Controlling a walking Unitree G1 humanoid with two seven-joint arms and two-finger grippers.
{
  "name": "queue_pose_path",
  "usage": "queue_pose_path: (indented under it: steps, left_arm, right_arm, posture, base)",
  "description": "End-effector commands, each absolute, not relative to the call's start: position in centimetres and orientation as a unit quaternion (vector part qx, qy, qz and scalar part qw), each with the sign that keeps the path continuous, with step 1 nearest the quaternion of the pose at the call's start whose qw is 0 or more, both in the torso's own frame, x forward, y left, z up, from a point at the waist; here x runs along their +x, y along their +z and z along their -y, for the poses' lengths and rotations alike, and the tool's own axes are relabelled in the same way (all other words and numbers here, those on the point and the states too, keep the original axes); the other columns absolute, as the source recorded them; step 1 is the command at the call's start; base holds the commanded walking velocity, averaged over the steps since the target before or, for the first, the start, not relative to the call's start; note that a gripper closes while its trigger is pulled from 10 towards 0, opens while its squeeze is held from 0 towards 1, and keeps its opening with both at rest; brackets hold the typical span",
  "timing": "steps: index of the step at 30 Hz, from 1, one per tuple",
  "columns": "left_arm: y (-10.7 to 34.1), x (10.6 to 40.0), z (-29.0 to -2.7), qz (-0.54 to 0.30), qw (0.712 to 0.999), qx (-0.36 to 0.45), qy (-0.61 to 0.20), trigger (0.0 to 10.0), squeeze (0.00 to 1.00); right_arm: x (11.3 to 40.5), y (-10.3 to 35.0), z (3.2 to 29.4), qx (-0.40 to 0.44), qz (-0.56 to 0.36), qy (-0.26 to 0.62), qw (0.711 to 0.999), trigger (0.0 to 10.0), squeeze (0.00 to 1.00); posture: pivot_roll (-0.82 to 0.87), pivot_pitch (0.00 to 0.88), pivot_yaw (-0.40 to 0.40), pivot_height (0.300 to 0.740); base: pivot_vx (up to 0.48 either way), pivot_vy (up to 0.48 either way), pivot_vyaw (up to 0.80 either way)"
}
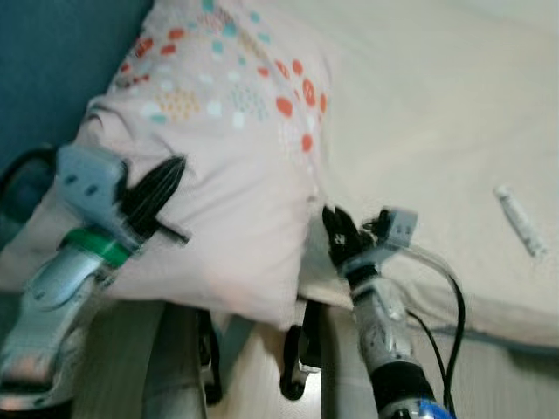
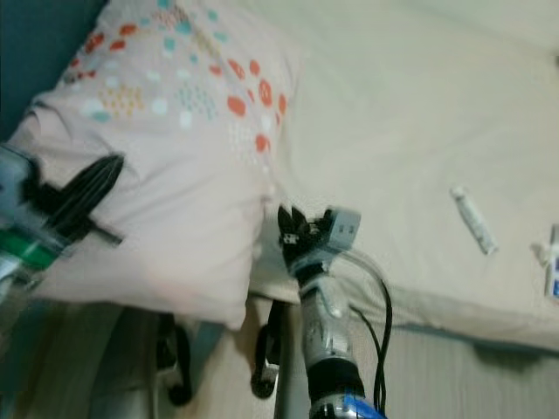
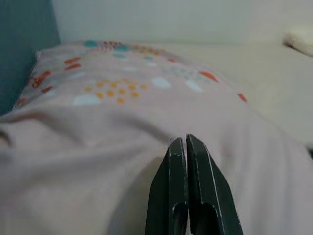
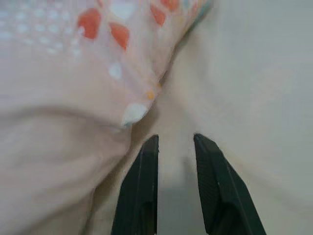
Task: Clean up the room
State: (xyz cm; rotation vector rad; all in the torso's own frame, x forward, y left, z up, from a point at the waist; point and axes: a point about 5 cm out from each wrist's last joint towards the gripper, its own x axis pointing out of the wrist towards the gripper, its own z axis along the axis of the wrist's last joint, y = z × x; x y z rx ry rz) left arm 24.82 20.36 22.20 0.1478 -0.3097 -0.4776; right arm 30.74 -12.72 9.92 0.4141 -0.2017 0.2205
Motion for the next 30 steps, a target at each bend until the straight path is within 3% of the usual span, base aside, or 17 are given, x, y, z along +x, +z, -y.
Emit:
queue_pose_path:
  steps: [1, 3, 10, 11, 13, 14, 15, 16, 17, 23, 26, 30]
  left_arm:
    - [22.2, 24.3, -19.9, 0.160, 0.949, 0.070, -0.261, 10.0, 0.00]
    - [20.6, 22.2, -19.9, 0.086, 0.920, 0.114, -0.365, 10.0, 0.00]
    - [19.2, 20.6, -20.0, 0.013, 0.880, 0.174, -0.442, 10.0, 0.00]
    - [18.4, 20.1, -19.8, -0.016, 0.858, 0.201, -0.473, 10.0, 0.00]
    - [18.4, 20.1, -19.8, -0.016, 0.858, 0.201, -0.473, 10.0, 0.00]
    - [17.6, 19.7, -19.6, -0.037, 0.838, 0.221, -0.497, 10.0, 0.00]
    - [16.4, 19.5, -19.3, -0.056, 0.819, 0.243, -0.516, 5.5, 0.00]
    - [16.4, 19.5, -19.3, -0.056, 0.819, 0.243, -0.516, 5.5, 0.00]
    - [14.6, 19.4, -19.0, -0.076, 0.797, 0.272, -0.533, 0.0, 0.00]
    - [12.5, 19.5, -18.6, -0.103, 0.782, 0.275, -0.549, 0.0, 0.00]
    - [10.8, 20.2, -18.4, -0.125, 0.761, 0.305, -0.559, 0.0, 0.00]
    - [9.9, 21.8, -18.4, -0.124, 0.764, 0.342, -0.533, 0.0, 0.00]
  right_arm:
    - [29.8, 9.3, 12.6, 0.210, 0.101, 0.094, 0.968, 10.0, 0.00]
    - [28.8, 9.7, 13.5, 0.185, 0.120, 0.087, 0.971, 10.0, 0.00]
    - [28.3, 10.0, 13.9, 0.165, 0.124, 0.093, 0.974, 10.0, 0.00]
    - [28.3, 10.1, 13.8, 0.156, 0.122, 0.109, 0.974, 10.0, 0.00]
    - [28.3, 10.1, 13.8, 0.156, 0.122, 0.109, 0.974, 10.0, 0.00]
    - [28.2, 10.2, 13.7, 0.148, 0.119, 0.125, 0.974, 10.0, 0.00]
    - [28.1, 10.3, 13.5, 0.137, 0.116, 0.148, 0.973, 10.0, 0.00]
    - [28.1, 10.3, 13.5, 0.137, 0.116, 0.148, 0.973, 10.0, 0.00]
    - [27.9, 10.3, 13.2, 0.118, 0.108, 0.183, 0.970, 10.0, 0.00]
    - [27.5, 10.2, 13.2, 0.107, 0.102, 0.195, 0.970, 10.0, 0.00]
    - [27.2, 10.2, 13.2, 0.102, 0.099, 0.198, 0.970, 10.0, 0.00]
    - [27.1, 10.2, 13.1, 0.101, 0.097, 0.202, 0.969, 10.0, 0.00]
  posture:
    - [0.14, 0.228, -0.088, 0.608]
    - [0.11, 0.205, -0.077, 0.608]
    - [0.11, 0.195, -0.072, 0.608]
    - [0.10, 0.192, -0.075, 0.608]
    - [0.10, 0.192, -0.075, 0.608]
    - [0.10, 0.192, -0.076, 0.608]
    - [0.09, 0.191, -0.077, 0.608]
    - [0.09, 0.191, -0.077, 0.608]
    - [0.09, 0.192, -0.080, 0.608]
    - [0.08, 0.192, -0.082, 0.608]
    - [0.07, 0.194, -0.082, 0.608]
    - [0.06, 0.198, -0.085, 0.608]
  base:
    - [0.000, 0.000, 0.00]
    - [0.000, 0.000, 0.00]
    - [0.000, 0.000, 0.00]
    - [0.000, 0.000, 0.00]
    - [0.000, 0.000, 0.00]
    - [0.000, 0.000, 0.00]
    - [0.000, 0.000, 0.00]
    - [0.000, 0.000, 0.00]
    - [0.000, 0.000, 0.00]
    - [0.000, 0.000, 0.00]
    - [0.000, 0.000, 0.00]
    - [0.000, 0.000, 0.00]
